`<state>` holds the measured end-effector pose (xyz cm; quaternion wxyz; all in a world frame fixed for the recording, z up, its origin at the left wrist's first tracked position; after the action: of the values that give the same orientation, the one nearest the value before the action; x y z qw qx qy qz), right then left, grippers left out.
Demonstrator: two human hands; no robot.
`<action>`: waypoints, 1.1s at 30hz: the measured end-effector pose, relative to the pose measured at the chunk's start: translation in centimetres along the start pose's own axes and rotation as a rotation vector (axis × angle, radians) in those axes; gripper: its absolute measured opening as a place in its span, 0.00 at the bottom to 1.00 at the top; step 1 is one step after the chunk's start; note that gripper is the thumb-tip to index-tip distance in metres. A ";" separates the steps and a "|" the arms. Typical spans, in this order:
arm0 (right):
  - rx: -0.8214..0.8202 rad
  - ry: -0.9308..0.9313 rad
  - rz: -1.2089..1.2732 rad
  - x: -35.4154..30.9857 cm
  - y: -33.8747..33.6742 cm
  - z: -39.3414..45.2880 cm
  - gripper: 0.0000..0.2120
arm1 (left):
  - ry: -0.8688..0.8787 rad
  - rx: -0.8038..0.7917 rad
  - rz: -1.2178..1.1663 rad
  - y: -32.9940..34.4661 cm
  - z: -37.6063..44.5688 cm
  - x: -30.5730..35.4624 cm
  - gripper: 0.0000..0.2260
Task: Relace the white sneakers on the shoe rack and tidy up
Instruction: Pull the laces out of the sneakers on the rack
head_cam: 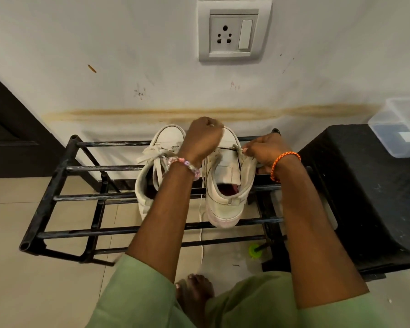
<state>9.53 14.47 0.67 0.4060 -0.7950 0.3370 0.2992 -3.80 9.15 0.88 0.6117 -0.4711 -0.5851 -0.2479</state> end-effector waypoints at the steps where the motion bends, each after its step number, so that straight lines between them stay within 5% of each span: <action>1: -0.004 -0.002 -0.005 -0.1 0.0 0.0 0.04 | 0.009 -0.048 0.157 0.4 -0.1 -0.4 0.09; 6: 0.011 -0.020 -0.050 0.0 0.1 0.2 0.05 | 0.041 -0.105 0.554 2.1 -0.8 -1.3 0.11; 12: 0.003 -0.022 -0.038 0.3 0.2 0.5 0.04 | 0.086 -0.020 0.552 2.4 -0.8 -1.3 0.11; 18: -0.006 -0.011 -0.020 0.1 0.1 0.5 0.06 | -0.018 -0.094 -0.063 0.1 -1.0 0.6 0.01; 26: -0.017 -0.030 -0.010 0.2 0.1 0.2 0.04 | -0.126 -0.023 -0.698 -1.9 -0.5 2.4 0.08; 29: -0.063 -0.011 0.033 0.6 -0.1 0.1 0.01 | -0.057 0.099 -0.364 -1.2 -0.1 1.6 0.05; 33: -0.115 -0.004 0.030 0.8 -0.3 0.1 0.04 | -0.014 -0.055 0.404 0.6 -0.8 -0.7 0.14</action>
<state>10.22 14.41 0.14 0.3559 -0.8113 0.3301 0.3258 -3.04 8.53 0.19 0.6316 -0.5972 -0.4761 -0.1329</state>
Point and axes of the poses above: each hand's wrist, its own z-axis towards the middle knuckle, its own y-axis out of the palm, x = y × z, the point moved 1 cm from there along z, towards the middle knuckle, and after that the axes turned 5 degrees about y, right-handed, at the moved point
